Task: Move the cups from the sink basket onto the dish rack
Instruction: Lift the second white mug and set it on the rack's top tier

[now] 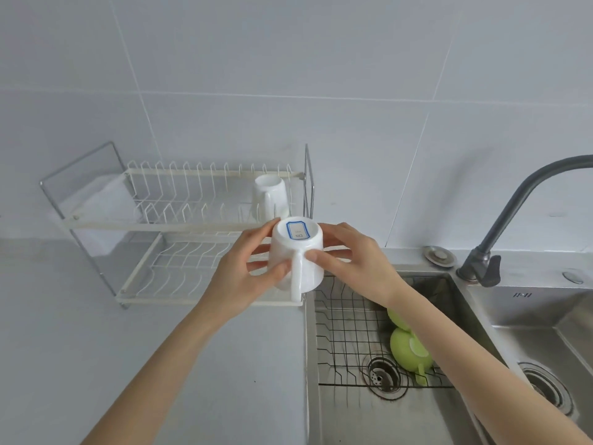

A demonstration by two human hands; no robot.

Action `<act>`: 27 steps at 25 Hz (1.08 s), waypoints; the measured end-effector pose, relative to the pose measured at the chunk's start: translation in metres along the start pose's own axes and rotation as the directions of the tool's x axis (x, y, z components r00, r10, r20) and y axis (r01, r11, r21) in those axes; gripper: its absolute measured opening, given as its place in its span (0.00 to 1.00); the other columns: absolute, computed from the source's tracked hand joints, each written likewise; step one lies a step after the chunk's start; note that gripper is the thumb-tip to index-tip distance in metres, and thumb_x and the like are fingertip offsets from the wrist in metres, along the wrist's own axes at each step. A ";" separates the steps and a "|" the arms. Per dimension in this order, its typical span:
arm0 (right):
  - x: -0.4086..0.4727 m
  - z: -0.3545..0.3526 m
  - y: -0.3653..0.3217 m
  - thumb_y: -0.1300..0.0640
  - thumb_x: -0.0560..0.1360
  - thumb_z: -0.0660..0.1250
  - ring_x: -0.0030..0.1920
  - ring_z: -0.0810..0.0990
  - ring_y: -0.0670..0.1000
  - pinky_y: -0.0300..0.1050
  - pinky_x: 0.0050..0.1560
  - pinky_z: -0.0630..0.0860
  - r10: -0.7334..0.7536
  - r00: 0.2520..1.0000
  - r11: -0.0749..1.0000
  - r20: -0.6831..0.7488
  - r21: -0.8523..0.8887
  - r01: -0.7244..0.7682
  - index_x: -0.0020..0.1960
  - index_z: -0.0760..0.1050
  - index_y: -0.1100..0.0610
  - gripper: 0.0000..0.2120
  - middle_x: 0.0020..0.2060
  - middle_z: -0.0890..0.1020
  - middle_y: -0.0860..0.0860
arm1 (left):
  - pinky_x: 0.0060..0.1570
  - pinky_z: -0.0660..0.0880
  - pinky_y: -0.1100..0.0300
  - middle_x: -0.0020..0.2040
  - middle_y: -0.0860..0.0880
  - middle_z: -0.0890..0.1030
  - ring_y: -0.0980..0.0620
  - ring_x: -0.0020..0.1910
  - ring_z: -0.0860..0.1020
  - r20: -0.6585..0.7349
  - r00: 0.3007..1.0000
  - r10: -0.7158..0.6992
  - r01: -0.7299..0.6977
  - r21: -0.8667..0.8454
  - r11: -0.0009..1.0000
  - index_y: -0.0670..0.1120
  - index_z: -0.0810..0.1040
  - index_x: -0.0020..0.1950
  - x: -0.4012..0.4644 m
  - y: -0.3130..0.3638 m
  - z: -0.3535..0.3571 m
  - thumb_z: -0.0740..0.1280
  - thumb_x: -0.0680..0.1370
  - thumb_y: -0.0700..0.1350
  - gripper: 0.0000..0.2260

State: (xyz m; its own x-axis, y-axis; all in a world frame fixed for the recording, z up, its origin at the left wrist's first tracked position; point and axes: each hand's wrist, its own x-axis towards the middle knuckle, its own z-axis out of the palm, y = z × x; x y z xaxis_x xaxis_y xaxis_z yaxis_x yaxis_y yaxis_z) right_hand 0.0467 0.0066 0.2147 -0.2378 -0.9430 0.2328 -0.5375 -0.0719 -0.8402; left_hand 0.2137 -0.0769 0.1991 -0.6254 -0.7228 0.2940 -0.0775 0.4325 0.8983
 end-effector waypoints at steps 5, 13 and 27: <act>0.027 0.034 -0.031 0.55 0.73 0.67 0.53 0.78 0.45 0.26 0.53 0.74 -0.086 0.996 0.994 -0.028 -0.069 0.084 0.65 0.72 0.54 0.20 0.51 0.76 0.49 | 0.46 0.72 0.80 0.54 0.64 0.70 0.77 0.49 0.73 -0.031 0.998 0.057 -0.055 0.052 0.997 0.52 0.67 0.68 0.010 -0.004 -0.052 0.69 0.72 0.39 0.26; 0.076 0.060 -0.074 0.56 0.74 0.67 0.52 0.76 0.45 0.21 0.47 0.72 -0.116 0.993 0.990 -0.039 -0.087 0.112 0.65 0.71 0.55 0.20 0.57 0.76 0.50 | 0.46 0.75 0.77 0.54 0.64 0.71 0.77 0.47 0.74 -0.057 0.989 0.139 -0.136 0.050 0.989 0.54 0.68 0.65 0.040 0.002 -0.115 0.69 0.72 0.38 0.24; 0.186 0.091 -0.092 0.53 0.71 0.70 0.60 0.76 0.54 0.46 0.63 0.73 0.001 0.998 0.946 0.065 -0.322 0.020 0.70 0.61 0.57 0.32 0.63 0.74 0.55 | 0.55 0.70 0.58 0.58 0.53 0.73 0.52 0.55 0.75 -0.034 0.999 0.019 -0.010 0.233 0.973 0.48 0.68 0.66 0.123 -0.023 -0.178 0.71 0.71 0.41 0.25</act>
State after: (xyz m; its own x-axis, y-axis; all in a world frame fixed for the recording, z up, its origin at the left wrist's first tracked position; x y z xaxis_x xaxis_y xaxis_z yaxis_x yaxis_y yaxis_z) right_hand 0.1253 -0.1919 0.2911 -0.1851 -0.9623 0.1993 -0.7743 0.0179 -0.6325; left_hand 0.2768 -0.2717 0.2722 -0.5999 -0.7326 0.3216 -0.2497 0.5532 0.7947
